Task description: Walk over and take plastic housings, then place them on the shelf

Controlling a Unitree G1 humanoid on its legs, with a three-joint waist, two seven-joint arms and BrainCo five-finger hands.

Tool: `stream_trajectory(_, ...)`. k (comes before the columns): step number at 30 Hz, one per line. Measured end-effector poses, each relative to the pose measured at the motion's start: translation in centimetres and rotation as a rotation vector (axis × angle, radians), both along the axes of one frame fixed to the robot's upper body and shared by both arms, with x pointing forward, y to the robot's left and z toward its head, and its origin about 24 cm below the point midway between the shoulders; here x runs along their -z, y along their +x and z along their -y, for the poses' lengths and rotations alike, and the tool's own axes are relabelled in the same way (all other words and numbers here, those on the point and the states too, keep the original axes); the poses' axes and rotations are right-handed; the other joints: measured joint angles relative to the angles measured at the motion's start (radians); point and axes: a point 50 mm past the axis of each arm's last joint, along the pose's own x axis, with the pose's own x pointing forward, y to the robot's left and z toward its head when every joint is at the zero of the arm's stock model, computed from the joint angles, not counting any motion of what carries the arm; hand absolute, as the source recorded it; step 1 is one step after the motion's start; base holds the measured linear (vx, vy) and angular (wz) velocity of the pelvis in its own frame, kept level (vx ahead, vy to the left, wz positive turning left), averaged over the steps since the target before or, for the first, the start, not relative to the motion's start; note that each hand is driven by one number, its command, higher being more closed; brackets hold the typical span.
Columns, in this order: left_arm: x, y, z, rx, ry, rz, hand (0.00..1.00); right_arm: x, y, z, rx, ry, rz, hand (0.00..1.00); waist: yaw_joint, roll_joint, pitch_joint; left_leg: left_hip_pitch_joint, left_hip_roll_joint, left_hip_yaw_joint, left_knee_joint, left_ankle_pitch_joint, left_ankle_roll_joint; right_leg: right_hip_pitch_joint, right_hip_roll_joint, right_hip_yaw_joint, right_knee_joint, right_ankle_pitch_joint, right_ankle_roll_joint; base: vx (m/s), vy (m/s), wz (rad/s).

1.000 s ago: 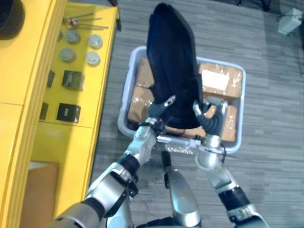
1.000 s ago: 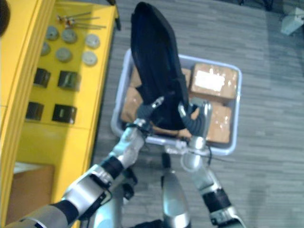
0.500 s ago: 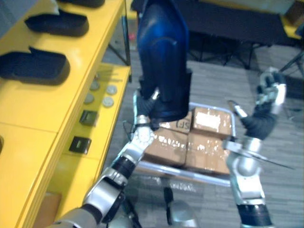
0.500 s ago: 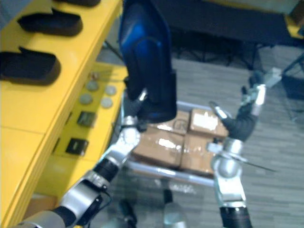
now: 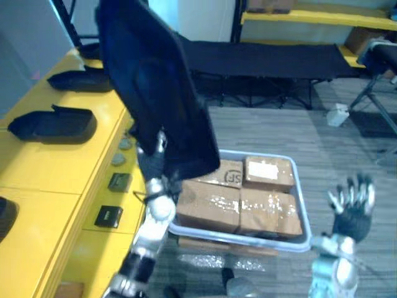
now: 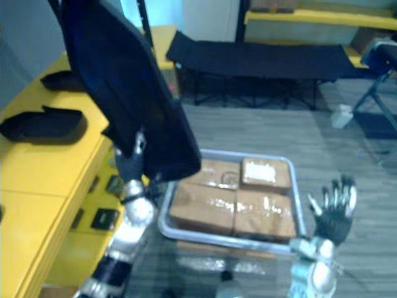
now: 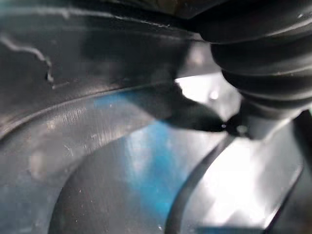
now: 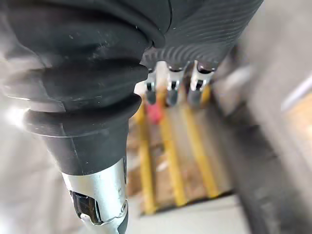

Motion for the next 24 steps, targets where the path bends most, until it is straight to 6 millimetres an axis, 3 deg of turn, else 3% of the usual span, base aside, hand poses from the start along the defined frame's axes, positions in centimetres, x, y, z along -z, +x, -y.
stream_trajectory(2,-0.3,-1.1,-1.2,-0.045,-0.009,0.02,1.0,0.2,0.0,-0.3,-0.023,0.042,0.018,0.0,0.012,0.008,-0.006,-0.01,-0.002,-0.036,0.0,0.011,0.0,0.014,-0.005,-0.036,-0.01,0.0,0.001,-0.03,0.024,0.54)
stream_trajectory(5,-2.6,-2.9,-3.7,-0.154,0.012,0.14,1.0,0.2,0.9,-2.1,-0.132,0.055,0.049,0.0,0.07,0.009,-0.014,-0.069,-0.005,-0.127,0.0,0.042,0.003,0.012,-0.009,-0.129,-0.032,0.0,0.002,-0.05,0.012,0.95)
stream_trajectory(8,-4.3,-4.8,-6.5,-0.297,0.068,0.232,1.0,-0.9,4.1,-5.8,-0.355,0.029,0.124,0.0,0.159,-0.005,-0.033,-0.107,-0.017,-0.229,0.001,0.071,0.002,0.033,-0.011,-0.233,-0.047,0.005,0.008,-0.01,0.009,0.95)
stream_trajectory(14,-4.4,-7.6,-10.0,-0.512,0.135,0.209,1.0,-3.9,9.6,-10.6,-0.61,-0.167,0.239,0.0,0.273,-0.052,-0.055,-0.121,-0.066,-0.37,0.006,0.094,0.023,0.11,-0.035,-0.388,-0.064,0.006,0.004,0.05,0.027,0.76)
stream_trajectory(17,-4.3,-8.5,-11.1,-0.594,0.129,0.2,1.0,-4.7,11.0,-11.5,-0.597,-0.228,0.235,0.0,0.305,-0.058,-0.052,-0.12,-0.089,-0.412,0.001,0.095,0.029,0.133,-0.045,-0.431,-0.053,-0.01,0.011,-0.01,0.053,0.5)
stream_trajectory(24,-3.7,-10.1,-12.8,-0.707,0.119,0.147,1.0,-4.4,11.5,-11.8,-0.59,-0.255,0.172,0.0,0.326,-0.072,-0.044,-0.1,-0.096,-0.413,0.001,0.087,0.039,0.135,-0.062,-0.432,-0.005,-0.048,-0.001,-0.02,0.035,0.05)
